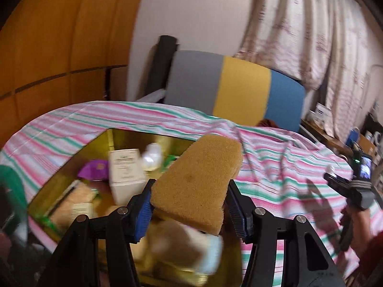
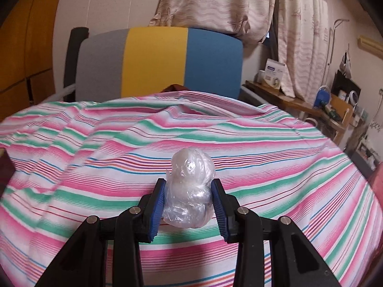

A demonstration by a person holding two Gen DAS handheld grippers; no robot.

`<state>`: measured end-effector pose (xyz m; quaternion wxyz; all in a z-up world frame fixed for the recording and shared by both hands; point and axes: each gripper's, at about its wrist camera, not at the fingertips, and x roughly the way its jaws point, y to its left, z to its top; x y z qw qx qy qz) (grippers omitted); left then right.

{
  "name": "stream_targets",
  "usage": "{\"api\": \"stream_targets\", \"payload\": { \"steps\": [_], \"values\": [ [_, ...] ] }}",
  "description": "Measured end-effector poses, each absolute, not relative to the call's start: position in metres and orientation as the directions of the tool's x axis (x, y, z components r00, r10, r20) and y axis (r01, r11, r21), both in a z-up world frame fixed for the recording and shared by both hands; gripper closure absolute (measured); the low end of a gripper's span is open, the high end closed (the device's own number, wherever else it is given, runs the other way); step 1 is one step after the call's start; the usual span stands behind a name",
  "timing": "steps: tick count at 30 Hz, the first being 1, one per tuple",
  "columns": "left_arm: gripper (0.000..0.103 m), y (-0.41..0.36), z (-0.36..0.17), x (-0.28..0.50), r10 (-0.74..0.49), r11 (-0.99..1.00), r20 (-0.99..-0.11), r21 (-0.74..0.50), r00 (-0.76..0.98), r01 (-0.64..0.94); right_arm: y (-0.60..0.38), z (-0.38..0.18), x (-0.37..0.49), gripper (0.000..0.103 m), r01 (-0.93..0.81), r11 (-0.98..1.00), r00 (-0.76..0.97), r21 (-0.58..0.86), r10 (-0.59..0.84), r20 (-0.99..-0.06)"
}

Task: Organize objects
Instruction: 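Carry the yellow sponge cake into the gold tin with the left tool, then carry the plastic-wrapped item into the gold tin and open the right tool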

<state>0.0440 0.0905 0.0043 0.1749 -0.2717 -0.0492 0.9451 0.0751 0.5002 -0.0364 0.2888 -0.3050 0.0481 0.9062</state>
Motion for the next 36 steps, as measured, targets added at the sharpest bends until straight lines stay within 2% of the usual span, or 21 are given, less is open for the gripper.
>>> {"api": "stream_targets", "payload": {
  "steps": [7, 14, 22, 32, 35, 36],
  "values": [
    [0.045, 0.046, 0.004, 0.023, 0.284, -0.954, -0.506, -0.238, -0.815, -0.185, 0.448, -0.017, 0.062, 0.065, -0.444, -0.896, -0.743, 0.026, 0.352, -0.569],
    [0.045, 0.01, 0.001, -0.002, 0.203, -0.968, -0.538, -0.235, -0.818, -0.085, 0.381, 0.003, 0.04, 0.065, -0.277, -0.959, -0.821, 0.061, 0.203, -0.533],
    [0.045, -0.016, -0.016, -0.027, 0.125, -0.979, -0.633, -0.203, -0.764, 0.008, 0.315, 0.017, 0.025, 0.065, -0.112, -0.991, -0.857, 0.071, 0.061, -0.512],
    [0.044, 0.004, -0.038, -0.061, 0.163, -0.985, -0.741, -0.16, -0.652, -0.064, 0.255, 0.031, 0.009, 0.065, 0.036, -0.997, -0.861, 0.075, -0.069, -0.504],
    [0.032, 0.012, -0.042, -0.068, 0.2, -0.979, -0.76, -0.178, -0.618, -0.099, 0.243, 0.029, 0.003, 0.065, 0.062, -0.995, -0.85, 0.077, -0.093, -0.518],
    [0.024, 0.011, -0.042, -0.068, 0.202, -0.978, -0.766, -0.186, -0.611, -0.09, 0.239, 0.028, 0.0, 0.065, 0.068, -0.994, -0.846, 0.08, -0.1, -0.524]
  ]
}}
